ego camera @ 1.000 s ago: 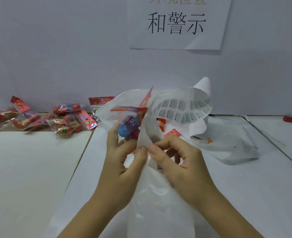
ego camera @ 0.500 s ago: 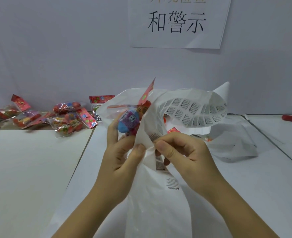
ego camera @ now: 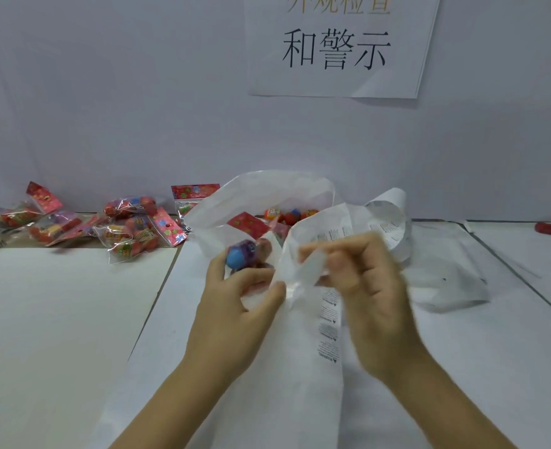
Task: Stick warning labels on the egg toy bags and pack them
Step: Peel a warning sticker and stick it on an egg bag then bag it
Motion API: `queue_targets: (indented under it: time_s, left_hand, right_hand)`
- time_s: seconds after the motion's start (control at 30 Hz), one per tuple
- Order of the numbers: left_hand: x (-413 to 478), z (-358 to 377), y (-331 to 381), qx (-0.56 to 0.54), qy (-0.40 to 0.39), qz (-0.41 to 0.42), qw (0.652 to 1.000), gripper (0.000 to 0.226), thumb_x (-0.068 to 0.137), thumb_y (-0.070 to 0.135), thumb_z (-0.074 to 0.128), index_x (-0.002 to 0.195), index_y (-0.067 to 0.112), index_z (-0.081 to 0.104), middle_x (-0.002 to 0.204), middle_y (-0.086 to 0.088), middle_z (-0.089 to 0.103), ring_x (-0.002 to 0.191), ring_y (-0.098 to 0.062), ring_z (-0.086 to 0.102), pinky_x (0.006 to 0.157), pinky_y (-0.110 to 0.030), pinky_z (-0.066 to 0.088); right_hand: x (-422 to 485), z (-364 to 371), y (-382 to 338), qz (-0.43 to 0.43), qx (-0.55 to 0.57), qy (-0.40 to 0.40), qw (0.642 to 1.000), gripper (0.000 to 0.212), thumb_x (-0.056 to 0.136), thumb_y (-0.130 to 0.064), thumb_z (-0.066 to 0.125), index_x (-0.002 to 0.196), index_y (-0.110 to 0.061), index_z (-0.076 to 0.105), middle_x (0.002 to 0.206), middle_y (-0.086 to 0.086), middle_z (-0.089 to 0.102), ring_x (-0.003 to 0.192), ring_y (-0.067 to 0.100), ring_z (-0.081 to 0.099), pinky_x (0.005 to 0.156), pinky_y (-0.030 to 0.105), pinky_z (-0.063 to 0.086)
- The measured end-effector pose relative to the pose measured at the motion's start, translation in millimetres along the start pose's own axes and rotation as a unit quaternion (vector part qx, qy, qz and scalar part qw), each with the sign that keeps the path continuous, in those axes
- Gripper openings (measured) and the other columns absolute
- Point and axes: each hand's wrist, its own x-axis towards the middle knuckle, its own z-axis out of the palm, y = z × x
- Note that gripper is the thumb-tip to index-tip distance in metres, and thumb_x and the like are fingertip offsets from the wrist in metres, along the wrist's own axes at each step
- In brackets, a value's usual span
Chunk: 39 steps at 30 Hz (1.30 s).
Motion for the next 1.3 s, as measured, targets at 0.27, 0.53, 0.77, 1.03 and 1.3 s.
queue_targets:
  time_s: [0.27, 0.53, 0.77, 1.03, 1.3]
  left_hand:
    - [14, -18, 0, -0.083, 0.159, 0.001, 0.984, 0.026, 0.087, 0.009, 0.066, 0.08, 0.034, 0.069, 0.107, 0.018, 0.047, 0.087, 0.015, 0.054, 0.073, -0.017, 0.049]
    - [-10, 1, 11, 0.048, 0.157, 0.243, 0.956, 0.034, 0.071, 0.035, 0.075, 0.103, 0.027, 0.07, 0.137, -0.009, 0.041, 0.107, 0.001, 0.054, 0.086, -0.015, 0.05]
    - [-6, 0, 1, 0.098, 0.184, 0.337, 0.918, 0.027, 0.084, 0.03, 0.065, 0.089, 0.006, 0.077, 0.13, -0.01, 0.045, 0.123, -0.01, 0.04, 0.098, -0.004, 0.036]
    - [-8, -3, 17, -0.128, 0.135, 0.1, 0.977, 0.011, 0.072, 0.041, 0.084, 0.071, 0.039, 0.073, 0.122, 0.011, 0.053, 0.095, 0.001, 0.061, 0.072, -0.016, 0.053]
    - [-6, -7, 26, -0.275, 0.036, 0.01, 0.961, 0.021, 0.057, 0.034, 0.081, 0.078, 0.029, 0.08, 0.105, -0.004, 0.064, 0.078, -0.015, 0.068, 0.051, -0.024, 0.054]
  right_hand:
    - [-3, -3, 20, 0.209, -0.225, -0.166, 0.937, 0.045, 0.077, -0.077, 0.02, 0.1, -0.043, 0.039, 0.094, -0.02, 0.06, 0.085, 0.004, 0.063, 0.085, 0.041, 0.051]
    - [2, 5, 9, 0.214, -0.061, 0.057, 0.973, 0.015, 0.092, -0.025, 0.052, 0.078, -0.028, 0.053, 0.071, -0.005, 0.068, 0.06, 0.015, 0.066, 0.052, 0.026, 0.052]
    - [2, 7, 1, 0.266, 0.01, 0.022, 0.964, 0.017, 0.092, -0.017, 0.051, 0.076, -0.017, 0.056, 0.065, 0.001, 0.068, 0.055, 0.019, 0.065, 0.048, 0.027, 0.051]
    - [12, -4, -5, 0.253, 0.161, -0.023, 0.954, 0.04, 0.071, -0.048, 0.059, 0.101, -0.023, 0.064, 0.081, 0.0, 0.068, 0.064, 0.021, 0.065, 0.049, 0.034, 0.052]
    - [7, -2, -1, 0.144, 0.039, -0.023, 0.988, 0.005, 0.084, -0.028, 0.07, 0.083, -0.033, 0.071, 0.08, -0.005, 0.07, 0.073, 0.016, 0.068, 0.055, 0.024, 0.055]
